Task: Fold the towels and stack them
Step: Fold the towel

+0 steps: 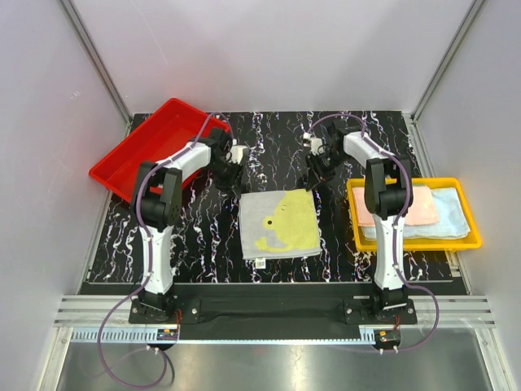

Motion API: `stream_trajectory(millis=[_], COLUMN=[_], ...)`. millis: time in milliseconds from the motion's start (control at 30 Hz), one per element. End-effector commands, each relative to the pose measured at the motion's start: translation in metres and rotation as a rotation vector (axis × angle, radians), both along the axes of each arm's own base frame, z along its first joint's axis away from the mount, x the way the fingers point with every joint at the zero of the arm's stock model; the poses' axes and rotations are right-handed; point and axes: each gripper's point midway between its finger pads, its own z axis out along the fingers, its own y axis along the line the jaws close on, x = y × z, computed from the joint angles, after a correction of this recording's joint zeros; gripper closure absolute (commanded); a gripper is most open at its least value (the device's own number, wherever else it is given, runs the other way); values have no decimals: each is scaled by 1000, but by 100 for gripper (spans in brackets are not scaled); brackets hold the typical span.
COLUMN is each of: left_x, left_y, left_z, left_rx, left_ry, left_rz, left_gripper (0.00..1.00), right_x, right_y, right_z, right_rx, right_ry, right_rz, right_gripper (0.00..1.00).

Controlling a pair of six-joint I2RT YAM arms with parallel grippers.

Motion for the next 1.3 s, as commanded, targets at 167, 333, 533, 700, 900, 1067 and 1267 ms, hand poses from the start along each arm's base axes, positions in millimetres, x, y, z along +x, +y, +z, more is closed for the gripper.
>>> stream_trajectory(millis=[167,333,533,700,900,1067,1267], left_x=[3,1,13,25,35,30,22], left_y=[-3,-5,-1,4,-7,-16,-19], left_z=[-9,-13,-10,7,32,24,6], left_rx=[-10,-26,2,13,-88,-141,-159], left_ry=[1,22,-23,-53,-79,-34,12], left_rz=[-37,-43,-11,25,14,-27,-62], left_gripper=[67,94,100,97,67,59,58], right_x=[4,7,17,16,15,17,18], right_y=[2,-3,-12,-9,-11,-11,-12], right_z=[-2,-4,-1,3,-1,-2,-1], right_rx=[44,38,14,42,25,25,23], right_ry=[5,1,-48,-31,-24,-24,-29], right_rz=[35,21,-17,-17,-14,-16,-18], right_gripper=[71,83,100,100,100,100,100])
